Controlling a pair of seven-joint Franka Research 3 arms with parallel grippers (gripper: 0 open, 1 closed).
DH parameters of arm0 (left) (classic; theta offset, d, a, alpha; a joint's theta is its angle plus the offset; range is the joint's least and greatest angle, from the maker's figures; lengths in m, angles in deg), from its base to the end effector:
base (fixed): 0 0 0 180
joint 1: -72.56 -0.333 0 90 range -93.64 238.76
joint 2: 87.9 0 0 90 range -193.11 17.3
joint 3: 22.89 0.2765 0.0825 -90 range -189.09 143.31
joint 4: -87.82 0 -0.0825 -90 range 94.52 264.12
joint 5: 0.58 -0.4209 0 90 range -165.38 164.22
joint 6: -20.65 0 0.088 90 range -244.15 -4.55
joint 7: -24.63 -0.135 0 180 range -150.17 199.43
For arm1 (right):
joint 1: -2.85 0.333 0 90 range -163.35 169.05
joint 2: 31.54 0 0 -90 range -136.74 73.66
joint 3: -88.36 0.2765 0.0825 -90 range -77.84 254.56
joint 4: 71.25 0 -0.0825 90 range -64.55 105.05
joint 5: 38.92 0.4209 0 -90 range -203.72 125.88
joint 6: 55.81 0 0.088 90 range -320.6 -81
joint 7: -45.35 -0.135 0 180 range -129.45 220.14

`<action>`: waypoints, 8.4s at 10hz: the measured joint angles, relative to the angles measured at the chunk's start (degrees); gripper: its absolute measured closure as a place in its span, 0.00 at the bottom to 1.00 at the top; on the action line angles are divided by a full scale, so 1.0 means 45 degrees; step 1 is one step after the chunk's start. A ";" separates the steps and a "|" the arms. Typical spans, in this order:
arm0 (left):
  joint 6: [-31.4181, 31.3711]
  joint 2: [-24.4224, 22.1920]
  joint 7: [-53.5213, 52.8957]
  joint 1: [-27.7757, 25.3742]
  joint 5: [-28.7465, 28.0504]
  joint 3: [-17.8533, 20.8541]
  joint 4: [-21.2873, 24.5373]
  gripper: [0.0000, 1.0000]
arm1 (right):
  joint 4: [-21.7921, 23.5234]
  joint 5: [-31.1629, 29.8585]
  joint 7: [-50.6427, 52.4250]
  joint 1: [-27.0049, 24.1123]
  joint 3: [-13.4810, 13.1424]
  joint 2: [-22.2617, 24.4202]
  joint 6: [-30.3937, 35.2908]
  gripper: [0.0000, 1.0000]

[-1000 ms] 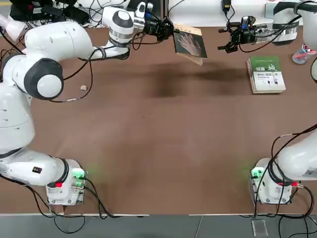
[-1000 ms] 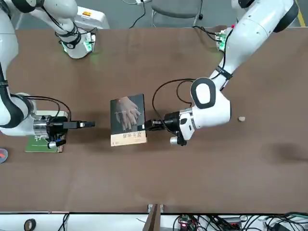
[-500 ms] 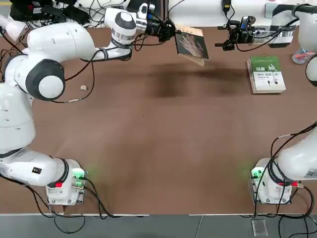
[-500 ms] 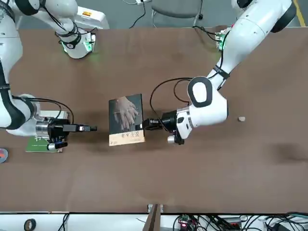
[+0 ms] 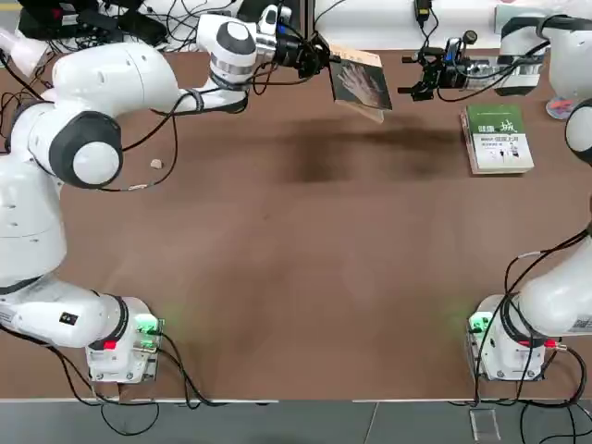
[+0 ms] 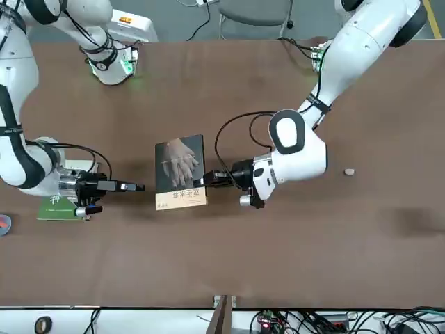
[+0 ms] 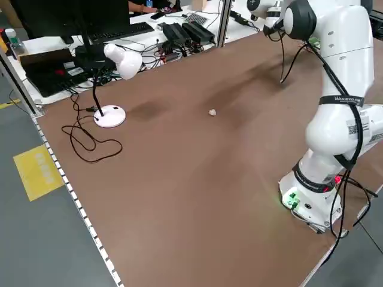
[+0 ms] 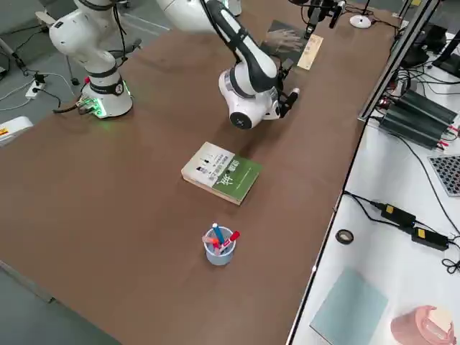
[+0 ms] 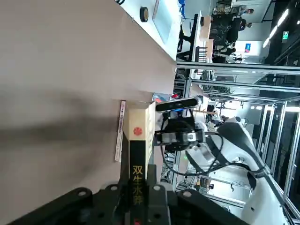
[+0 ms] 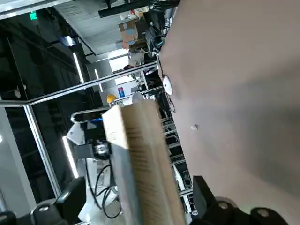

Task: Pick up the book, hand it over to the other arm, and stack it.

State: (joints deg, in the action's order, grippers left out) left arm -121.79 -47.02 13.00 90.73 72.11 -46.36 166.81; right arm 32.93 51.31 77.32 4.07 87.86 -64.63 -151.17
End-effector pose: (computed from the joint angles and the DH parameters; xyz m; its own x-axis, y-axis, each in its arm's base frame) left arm 0.6236 -0.4838 0.3044 0.9894 0.1212 -0.0804 0.1180 -0.3457 0.9309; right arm 0.6328 0.1344 0.1926 0.9629 -0.0692 -0.2610 -0.2648 -0.0543 -0.9628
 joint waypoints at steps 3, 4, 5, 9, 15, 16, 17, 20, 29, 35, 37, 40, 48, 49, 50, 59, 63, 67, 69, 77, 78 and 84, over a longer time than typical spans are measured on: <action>-0.0047 0.0003 0.0000 0.0005 0.0000 0.0003 -0.0041 0.99 | 0.0239 0.0676 0.0066 0.0129 0.0005 -0.0185 0.0018 0.00; -0.0049 0.0003 0.0000 0.0005 0.0000 0.0003 -0.0048 0.99 | 0.0339 0.1023 0.0031 0.0216 0.0008 -0.0185 0.0027 0.00; -0.0049 0.0003 0.0000 0.0005 0.0000 0.0003 -0.0053 0.99 | 0.0412 0.1307 -0.0070 0.0295 0.0010 -0.0185 0.0041 0.00; -0.0148 0.0005 0.0000 0.0005 0.0000 0.0005 -0.0057 0.99 | 0.0476 0.1519 -0.0517 0.0425 0.0052 -0.0170 0.0124 0.00; -0.0677 0.0006 -0.0001 0.0117 0.0000 0.0006 -0.0066 0.99 | 0.0557 0.1504 -0.0763 0.0704 0.0124 0.0101 0.0250 0.00; -0.0944 0.0008 -0.0002 0.0234 0.0000 0.0010 -0.0066 0.99 | 0.0570 0.1411 -0.0764 0.0743 0.0124 0.0124 0.0250 0.00; -0.1148 0.0009 -0.0003 0.0360 0.0000 0.0025 -0.0066 0.99 | 0.0597 0.1254 -0.0764 0.0752 0.0122 0.0137 0.0251 0.00; -0.1350 0.0013 -0.0003 0.0544 0.0000 0.0049 -0.0066 0.99 | 0.0633 0.0605 -0.0764 0.0748 0.0071 0.0148 0.0260 0.00; -0.1350 0.0022 -0.0005 0.0612 0.0000 0.0120 -0.0227 0.99 | 0.0634 0.0369 -0.1207 0.1111 0.0070 0.0190 0.0528 0.00; -0.1350 0.0026 -0.0005 0.0614 0.0001 0.0122 -0.0243 0.99 | 0.0661 0.1499 -0.1497 0.1601 0.0102 0.0191 0.0384 0.00; -0.1351 0.0028 -0.0005 0.0609 0.0001 0.0128 -0.0249 0.98 | 0.0663 0.1580 -0.1538 0.1745 0.0107 0.0192 0.0211 0.09; -0.1351 0.0028 -0.0004 0.0601 0.0001 0.0137 -0.0269 0.93 | 0.0665 0.1622 -0.1641 0.1764 0.0067 0.0192 0.0157 0.38; -0.1350 0.0030 -0.0004 0.0603 0.0001 0.0219 -0.0366 0.52 | 0.0662 0.1676 -0.2603 0.1733 -0.0162 0.0315 0.0367 0.81; -0.1350 0.0030 -0.0004 0.0603 0.0001 0.0220 -0.0390 0.51 | 0.0662 0.1675 -0.2622 0.1728 -0.0256 0.0325 0.0440 0.81; -0.1350 0.0030 -0.0004 0.0603 0.0001 0.0220 -0.0409 0.51 | 0.0663 0.1675 -0.2636 0.1723 -0.0345 0.0326 0.0575 0.81; -0.1390 0.0027 0.0134 0.0422 -0.3303 0.0888 -0.0390 0.50 | 0.0596 0.1163 -0.3035 0.1691 -0.1941 0.0578 0.2513 0.81; -0.1136 -0.0150 0.0809 -0.0387 -0.6149 0.0924 0.0221 0.50 | 0.0166 -0.0401 -0.2650 0.1466 -0.2702 0.0816 0.2763 0.81; 0.1659 -0.0675 0.2555 -0.1625 -1.1197 0.1087 0.0156 0.50 | -0.0126 -0.1392 -0.1613 0.1066 -0.3484 0.0864 0.3019 0.81; 0.3630 -0.1048 0.3179 -0.1958 -1.3330 0.1168 -0.0300 0.50 | -0.0210 -0.1892 -0.0948 0.0943 -0.3933 0.0864 0.3060 0.81; 0.5955 -0.1693 0.3316 -0.1914 -1.5534 0.2917 -0.0927 0.21 | -0.1174 -0.4566 0.0018 0.0272 -0.5110 0.0865 0.3081 0.81; 0.5985 -0.1763 0.3310 -0.1925 -1.5572 0.3155 -0.0933 0.21 | -0.1212 -0.4716 0.0020 -0.0104 -0.5142 0.0865 0.3100 0.81; 0.8096 -0.2811 0.3178 -0.2615 -1.5638 0.3569 -0.1088 0.00 | -0.1223 -0.6030 0.0898 -0.1496 -0.5170 0.0820 0.3211 0.81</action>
State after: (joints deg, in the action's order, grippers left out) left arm -85.36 -59.67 27.30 78.97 1.74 -30.30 161.92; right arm 27.43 24.18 81.37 -2.67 64.59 -60.94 -136.72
